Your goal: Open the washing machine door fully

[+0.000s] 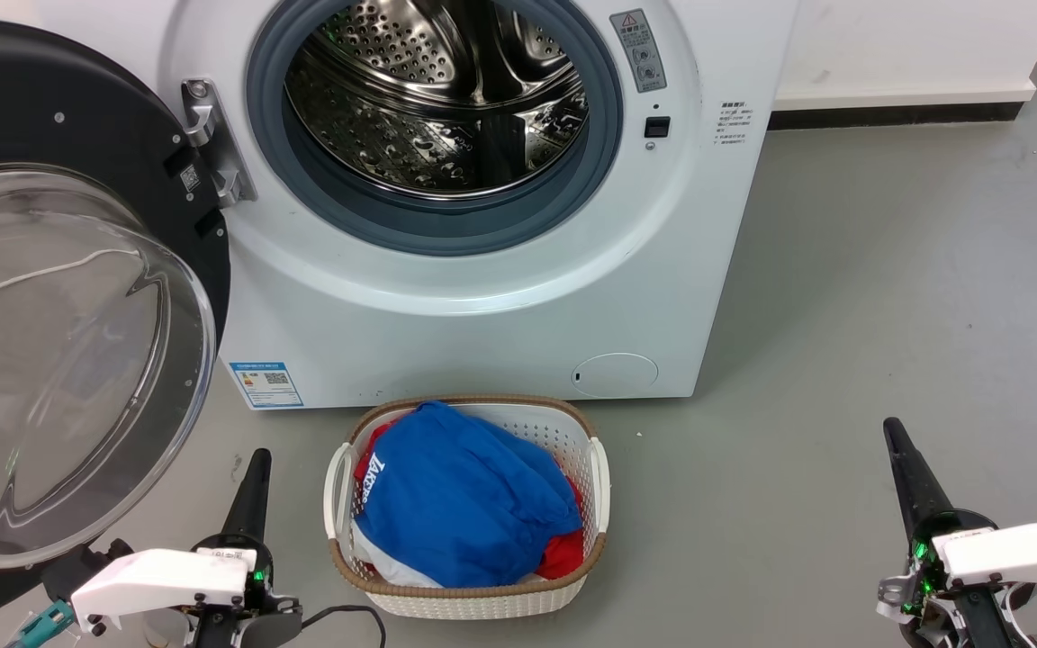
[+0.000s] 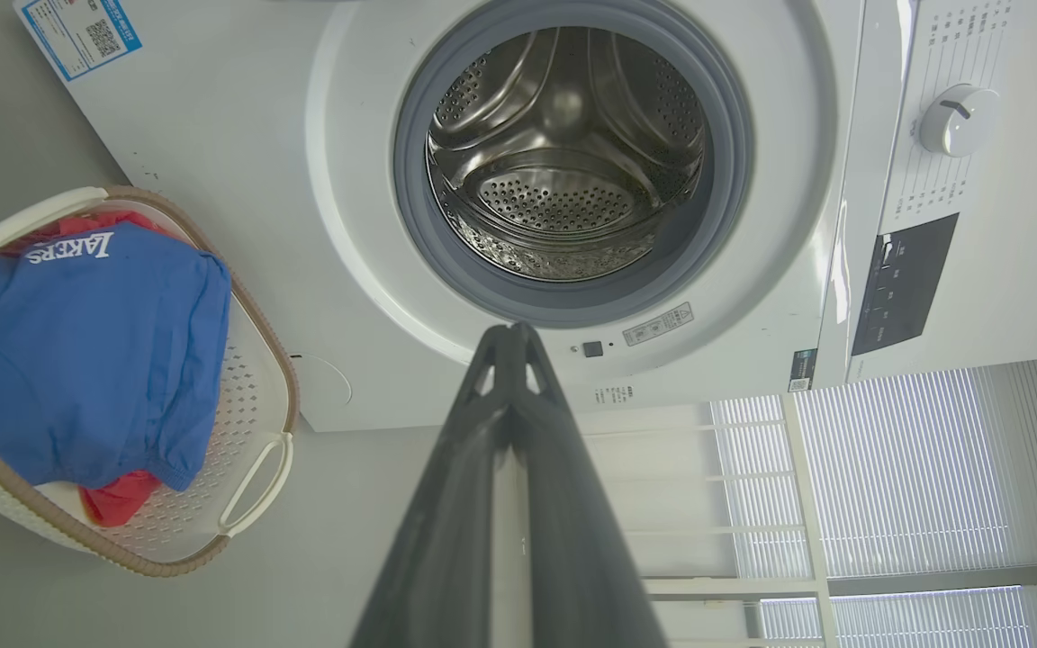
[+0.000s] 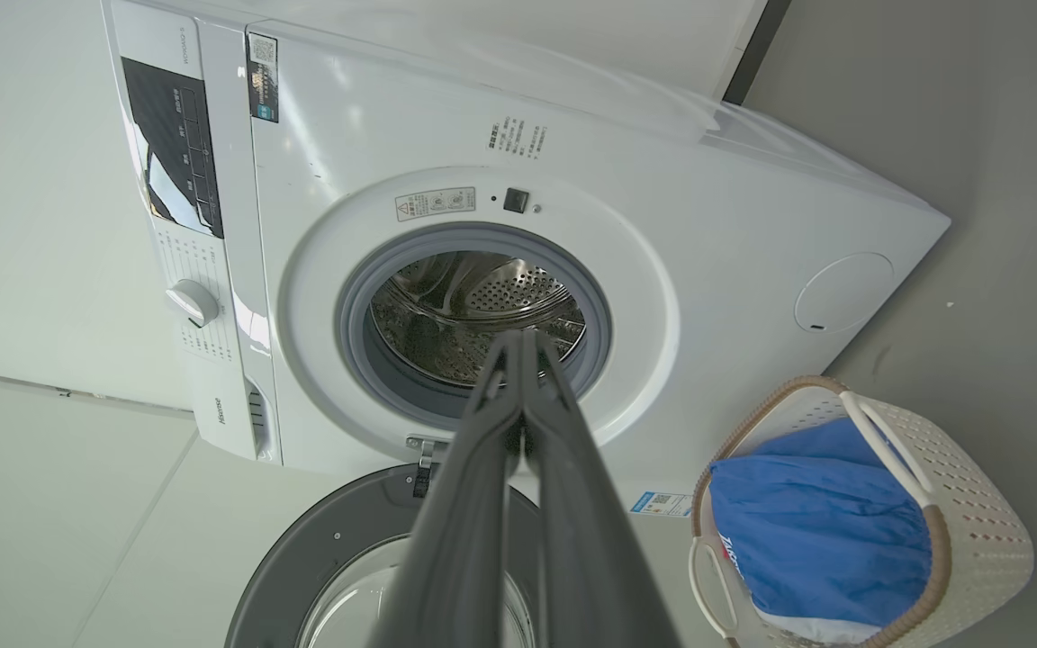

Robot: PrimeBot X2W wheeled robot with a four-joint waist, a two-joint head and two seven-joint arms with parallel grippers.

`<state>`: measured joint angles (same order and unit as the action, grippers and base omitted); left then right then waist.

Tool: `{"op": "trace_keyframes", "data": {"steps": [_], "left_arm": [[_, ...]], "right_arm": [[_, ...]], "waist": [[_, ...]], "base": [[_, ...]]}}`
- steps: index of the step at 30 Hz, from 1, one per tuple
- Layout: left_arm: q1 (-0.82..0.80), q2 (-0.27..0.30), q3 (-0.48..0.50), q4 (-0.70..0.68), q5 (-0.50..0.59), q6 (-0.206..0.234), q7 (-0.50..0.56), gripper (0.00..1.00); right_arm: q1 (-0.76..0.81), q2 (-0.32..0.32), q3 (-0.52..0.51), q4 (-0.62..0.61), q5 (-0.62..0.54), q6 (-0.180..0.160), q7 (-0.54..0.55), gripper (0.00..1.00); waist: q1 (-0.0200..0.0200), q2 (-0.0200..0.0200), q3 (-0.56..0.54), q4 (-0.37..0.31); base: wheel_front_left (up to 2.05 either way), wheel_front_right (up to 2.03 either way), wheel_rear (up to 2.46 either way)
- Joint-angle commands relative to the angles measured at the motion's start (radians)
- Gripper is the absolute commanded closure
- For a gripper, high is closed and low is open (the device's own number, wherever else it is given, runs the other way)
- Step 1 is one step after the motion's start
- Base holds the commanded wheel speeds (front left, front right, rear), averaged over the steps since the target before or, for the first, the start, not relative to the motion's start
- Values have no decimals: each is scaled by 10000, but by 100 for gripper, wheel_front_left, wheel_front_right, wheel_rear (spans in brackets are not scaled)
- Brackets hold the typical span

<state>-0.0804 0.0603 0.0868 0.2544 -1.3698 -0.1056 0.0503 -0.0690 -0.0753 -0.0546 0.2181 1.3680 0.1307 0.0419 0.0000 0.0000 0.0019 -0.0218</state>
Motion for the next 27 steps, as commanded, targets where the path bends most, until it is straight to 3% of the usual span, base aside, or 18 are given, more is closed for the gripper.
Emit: {"op": "trace_keyframes", "data": {"steps": [1,27], "left_arm": [[-167,6,63,-70,-258,-65,80,100],[-299,-100,279,-98,-2162,-258,604,100]], "right_arm": [[-192,-40,-41,-11,296,1,56,100],[-367,21,-262,240,2418,1,439,100]], "waist": [[0,0,1,13],[0,0,11,185]], "base": [[0,0,0],[0,0,0]]}}
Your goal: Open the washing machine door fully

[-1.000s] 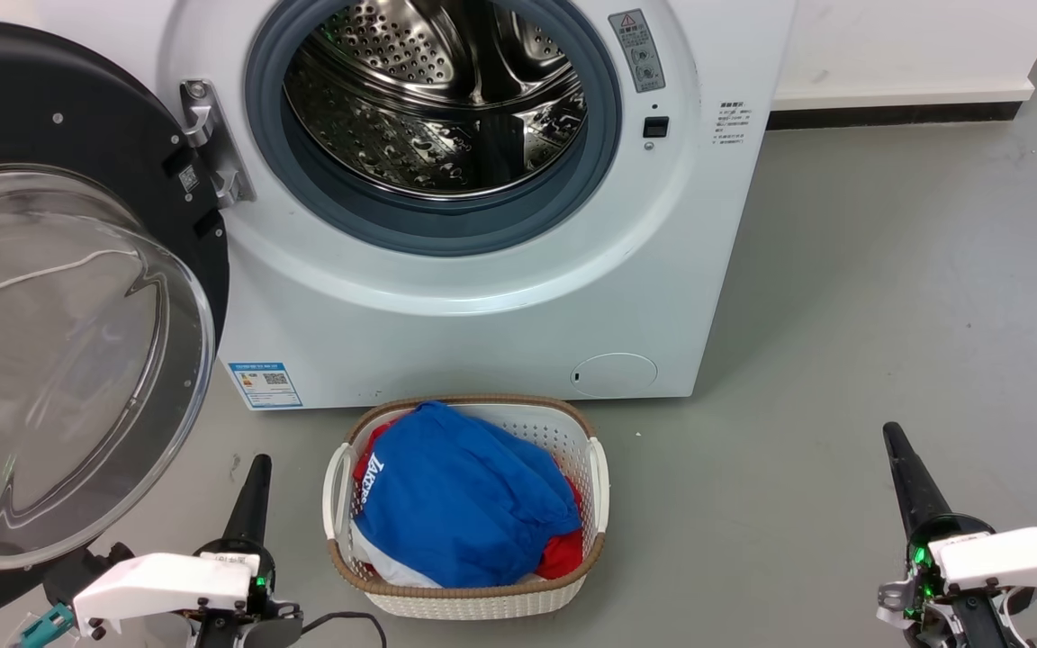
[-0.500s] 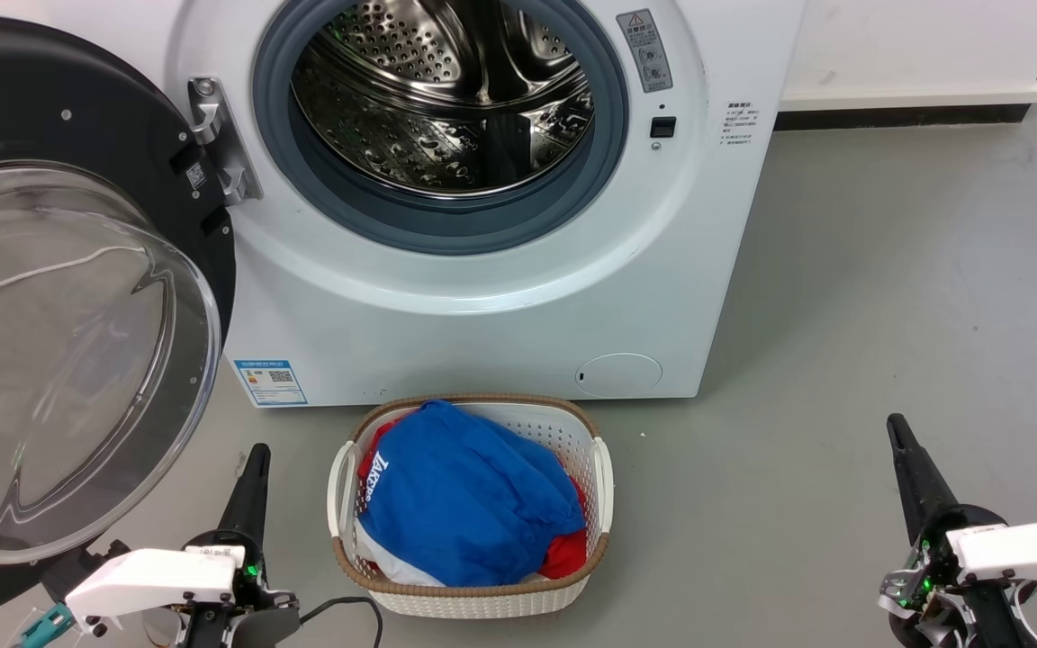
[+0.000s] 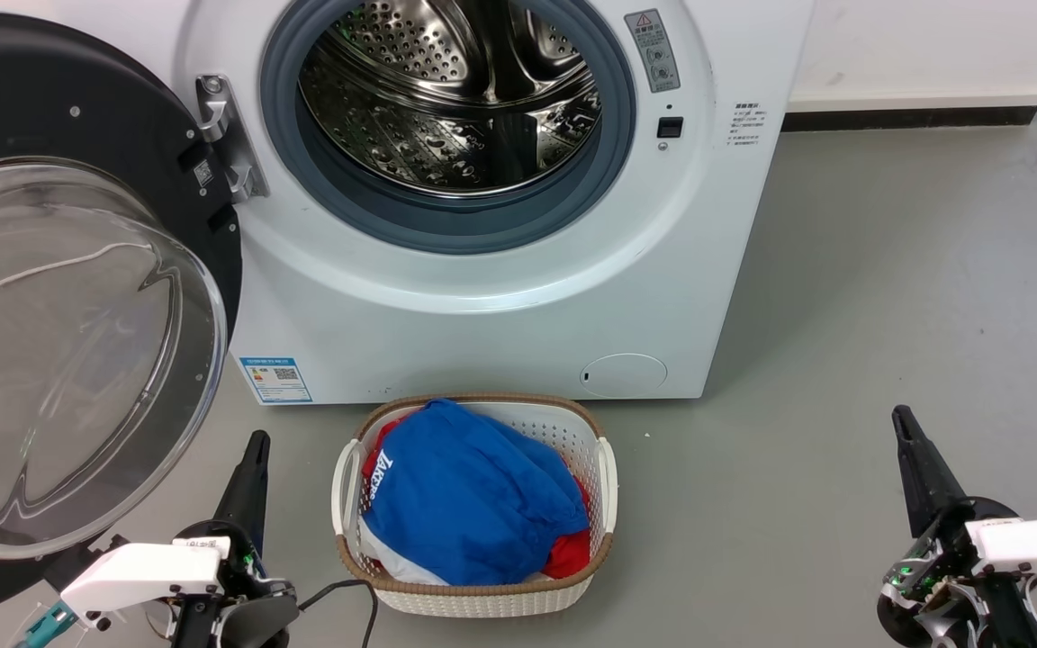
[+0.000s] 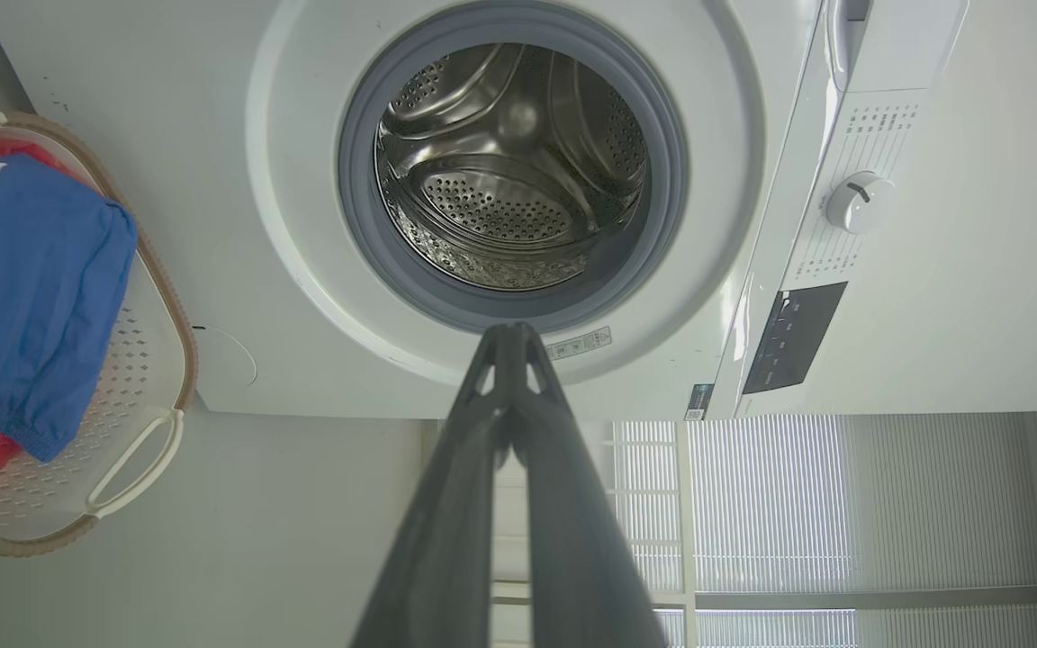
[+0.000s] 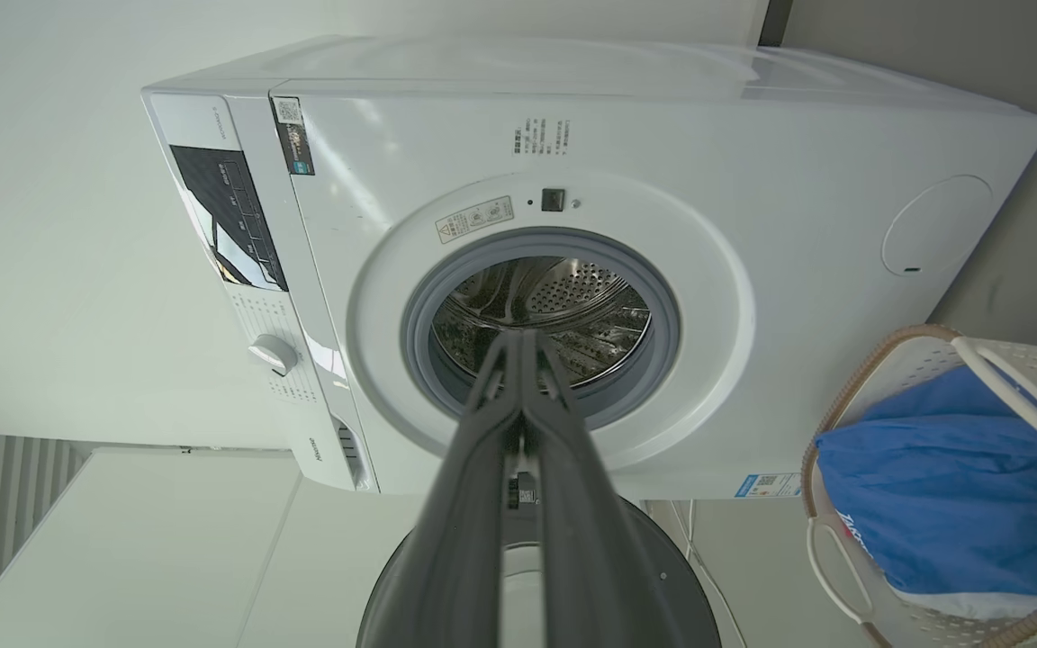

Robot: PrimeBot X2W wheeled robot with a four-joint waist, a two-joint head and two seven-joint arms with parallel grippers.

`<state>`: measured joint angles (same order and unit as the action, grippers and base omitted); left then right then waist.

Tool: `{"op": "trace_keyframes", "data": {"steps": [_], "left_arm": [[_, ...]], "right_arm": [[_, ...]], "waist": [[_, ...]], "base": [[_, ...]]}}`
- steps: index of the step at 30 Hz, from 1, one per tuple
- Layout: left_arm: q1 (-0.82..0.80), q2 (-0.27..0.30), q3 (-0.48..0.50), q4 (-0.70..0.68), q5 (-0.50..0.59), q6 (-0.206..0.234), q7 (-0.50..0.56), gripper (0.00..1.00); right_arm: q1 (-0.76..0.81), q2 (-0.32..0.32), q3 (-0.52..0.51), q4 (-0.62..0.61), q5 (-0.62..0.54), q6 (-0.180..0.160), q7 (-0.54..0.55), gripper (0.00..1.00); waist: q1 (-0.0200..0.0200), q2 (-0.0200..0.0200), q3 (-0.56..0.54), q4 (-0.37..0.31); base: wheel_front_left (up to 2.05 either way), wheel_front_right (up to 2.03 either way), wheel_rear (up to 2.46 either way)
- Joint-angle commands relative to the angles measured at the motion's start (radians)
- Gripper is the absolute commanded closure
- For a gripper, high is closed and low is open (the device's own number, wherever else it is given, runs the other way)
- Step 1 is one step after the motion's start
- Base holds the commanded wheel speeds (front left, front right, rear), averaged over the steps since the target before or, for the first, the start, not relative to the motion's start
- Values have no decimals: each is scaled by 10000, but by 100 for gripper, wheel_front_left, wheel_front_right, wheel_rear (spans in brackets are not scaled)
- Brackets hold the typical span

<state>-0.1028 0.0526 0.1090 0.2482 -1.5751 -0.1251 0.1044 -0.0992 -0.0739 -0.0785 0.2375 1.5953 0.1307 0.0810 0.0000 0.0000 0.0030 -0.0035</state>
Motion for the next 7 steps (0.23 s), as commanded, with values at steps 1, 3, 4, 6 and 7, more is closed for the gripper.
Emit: {"op": "trace_keyframes", "data": {"steps": [1,3,4,6,7], "left_arm": [[-97,-36,78,-41,-307,-71,102,100],[-109,-44,88,-44,-422,-84,143,100],[-103,-42,84,-42,-392,-85,139,100],[-100,-41,83,-43,-378,-85,133,100],[-100,-41,82,-43,-379,-83,133,100]], "right_arm": [[-100,14,-44,61,357,0,83,100],[-115,19,-60,77,482,0,98,100],[-104,22,-63,72,438,0,102,100],[-97,30,-70,73,422,0,111,100],[-98,33,-73,72,417,0,116,100]], "waist": [[0,0,1,22],[0,0,2,35],[0,0,2,35],[0,0,2,35],[0,0,2,35]], "base": [[0,0,0],[0,0,0],[0,0,0],[0,0,0],[0,0,0]]}}
